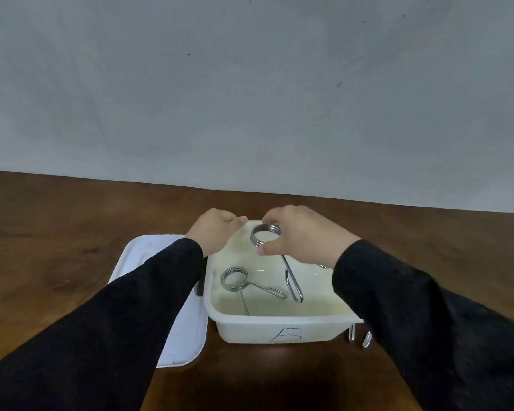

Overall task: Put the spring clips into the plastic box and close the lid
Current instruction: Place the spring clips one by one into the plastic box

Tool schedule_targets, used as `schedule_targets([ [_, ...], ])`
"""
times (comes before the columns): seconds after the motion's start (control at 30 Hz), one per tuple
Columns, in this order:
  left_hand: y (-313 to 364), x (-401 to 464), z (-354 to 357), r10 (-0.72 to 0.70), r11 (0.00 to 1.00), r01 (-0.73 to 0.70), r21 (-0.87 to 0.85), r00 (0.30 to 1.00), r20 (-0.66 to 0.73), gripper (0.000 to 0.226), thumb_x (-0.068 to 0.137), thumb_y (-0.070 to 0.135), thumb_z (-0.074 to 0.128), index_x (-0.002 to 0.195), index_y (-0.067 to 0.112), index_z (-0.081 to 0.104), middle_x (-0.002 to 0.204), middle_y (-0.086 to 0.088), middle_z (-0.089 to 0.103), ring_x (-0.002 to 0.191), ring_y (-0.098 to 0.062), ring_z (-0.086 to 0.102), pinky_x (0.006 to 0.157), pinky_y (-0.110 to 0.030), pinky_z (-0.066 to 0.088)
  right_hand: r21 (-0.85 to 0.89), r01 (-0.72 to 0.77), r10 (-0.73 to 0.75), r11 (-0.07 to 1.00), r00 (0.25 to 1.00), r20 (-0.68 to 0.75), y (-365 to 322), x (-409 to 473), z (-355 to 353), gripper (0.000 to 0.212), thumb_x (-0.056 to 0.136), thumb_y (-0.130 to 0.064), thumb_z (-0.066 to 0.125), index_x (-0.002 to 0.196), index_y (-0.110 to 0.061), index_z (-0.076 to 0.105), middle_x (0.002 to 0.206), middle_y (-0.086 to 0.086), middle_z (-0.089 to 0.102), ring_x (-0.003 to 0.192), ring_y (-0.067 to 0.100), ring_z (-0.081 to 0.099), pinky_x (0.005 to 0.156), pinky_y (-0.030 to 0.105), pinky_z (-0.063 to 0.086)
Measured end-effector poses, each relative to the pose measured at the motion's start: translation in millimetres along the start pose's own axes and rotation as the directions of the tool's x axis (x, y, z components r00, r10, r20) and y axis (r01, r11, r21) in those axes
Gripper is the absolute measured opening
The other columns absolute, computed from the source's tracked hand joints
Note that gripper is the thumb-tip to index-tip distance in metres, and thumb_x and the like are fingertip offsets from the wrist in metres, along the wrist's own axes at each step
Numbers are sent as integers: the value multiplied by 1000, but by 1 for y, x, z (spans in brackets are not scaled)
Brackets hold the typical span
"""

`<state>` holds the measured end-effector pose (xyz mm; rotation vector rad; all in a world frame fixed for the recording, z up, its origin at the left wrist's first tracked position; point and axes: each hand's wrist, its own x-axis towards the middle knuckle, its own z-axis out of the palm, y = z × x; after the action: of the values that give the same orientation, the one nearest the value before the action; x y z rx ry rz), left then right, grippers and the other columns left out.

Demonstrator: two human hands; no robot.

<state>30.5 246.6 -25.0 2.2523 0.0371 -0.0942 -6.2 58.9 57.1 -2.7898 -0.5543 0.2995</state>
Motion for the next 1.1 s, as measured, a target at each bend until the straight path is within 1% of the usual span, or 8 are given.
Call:
schedule_targets([
  [0.07,0,0,0,4,1000,-4,-11,1000,2,51,101,38,57,55,17,47,55,3,34,50,-15,31,49,-29,26,-42,3,0,999,997,80,-6,17,35,45,82,-41,77,114,-10,67,102,6,68,89,26,62,66,31,47],
  [0.17,-4,0,0,22,999,-22,-38,1000,0,48,100,40,57,67,5,54,61,-2,36,53,-17,31,52,-31,27,-59,4,4,998,991,135,-10,39,78,46,81,-39,77,117,-12,65,103,7,69,91,26,64,81,37,54],
  [0.3,-6,0,0,26,998,-26,-51,1000,3,51,100,40,56,64,5,53,57,1,34,53,-17,32,53,-31,27,-124,14,7,992,987,162,-21,58,105,34,86,-26,72,112,-7,65,98,12,70,87,28,67,81,40,57],
  [0.43,-7,0,0,26,999,-26,-48,1000,-3,55,102,38,56,52,22,41,52,4,32,51,-14,33,52,-28,27,-150,11,14,989,987,163,-25,70,125,30,85,-19,74,113,-11,66,99,10,69,86,28,67,86,40,57],
  [0.53,-8,1,2,28,998,-28,-54,1000,-6,56,102,39,54,52,20,37,53,2,31,52,-15,33,53,-26,28,-88,-45,60,995,983,176,-21,75,142,31,85,-18,77,114,-14,68,102,8,68,90,26,66,94,42,55],
  [0.67,-10,2,3,33,997,-33,-70,999,-8,57,102,40,55,51,23,36,52,4,29,52,-15,32,57,-29,34,-75,-44,56,996,985,161,-18,77,145,34,85,-20,78,117,-15,68,105,8,68,93,26,67,94,40,55],
  [0.93,-11,1,2,45,997,-45,-57,999,-5,52,102,40,54,54,22,44,53,4,33,54,-15,35,58,-30,33,-142,16,5,990,988,152,-20,72,138,39,83,-28,80,117,-14,67,105,7,68,90,26,67,91,40,56],
  [1.1,-8,1,1,54,997,-54,-48,998,-17,58,102,37,56,50,27,33,51,5,27,50,-15,29,51,-30,23,-153,40,-16,987,988,156,-23,66,127,40,86,-25,77,121,-11,64,110,10,68,96,29,67,91,39,54],
])
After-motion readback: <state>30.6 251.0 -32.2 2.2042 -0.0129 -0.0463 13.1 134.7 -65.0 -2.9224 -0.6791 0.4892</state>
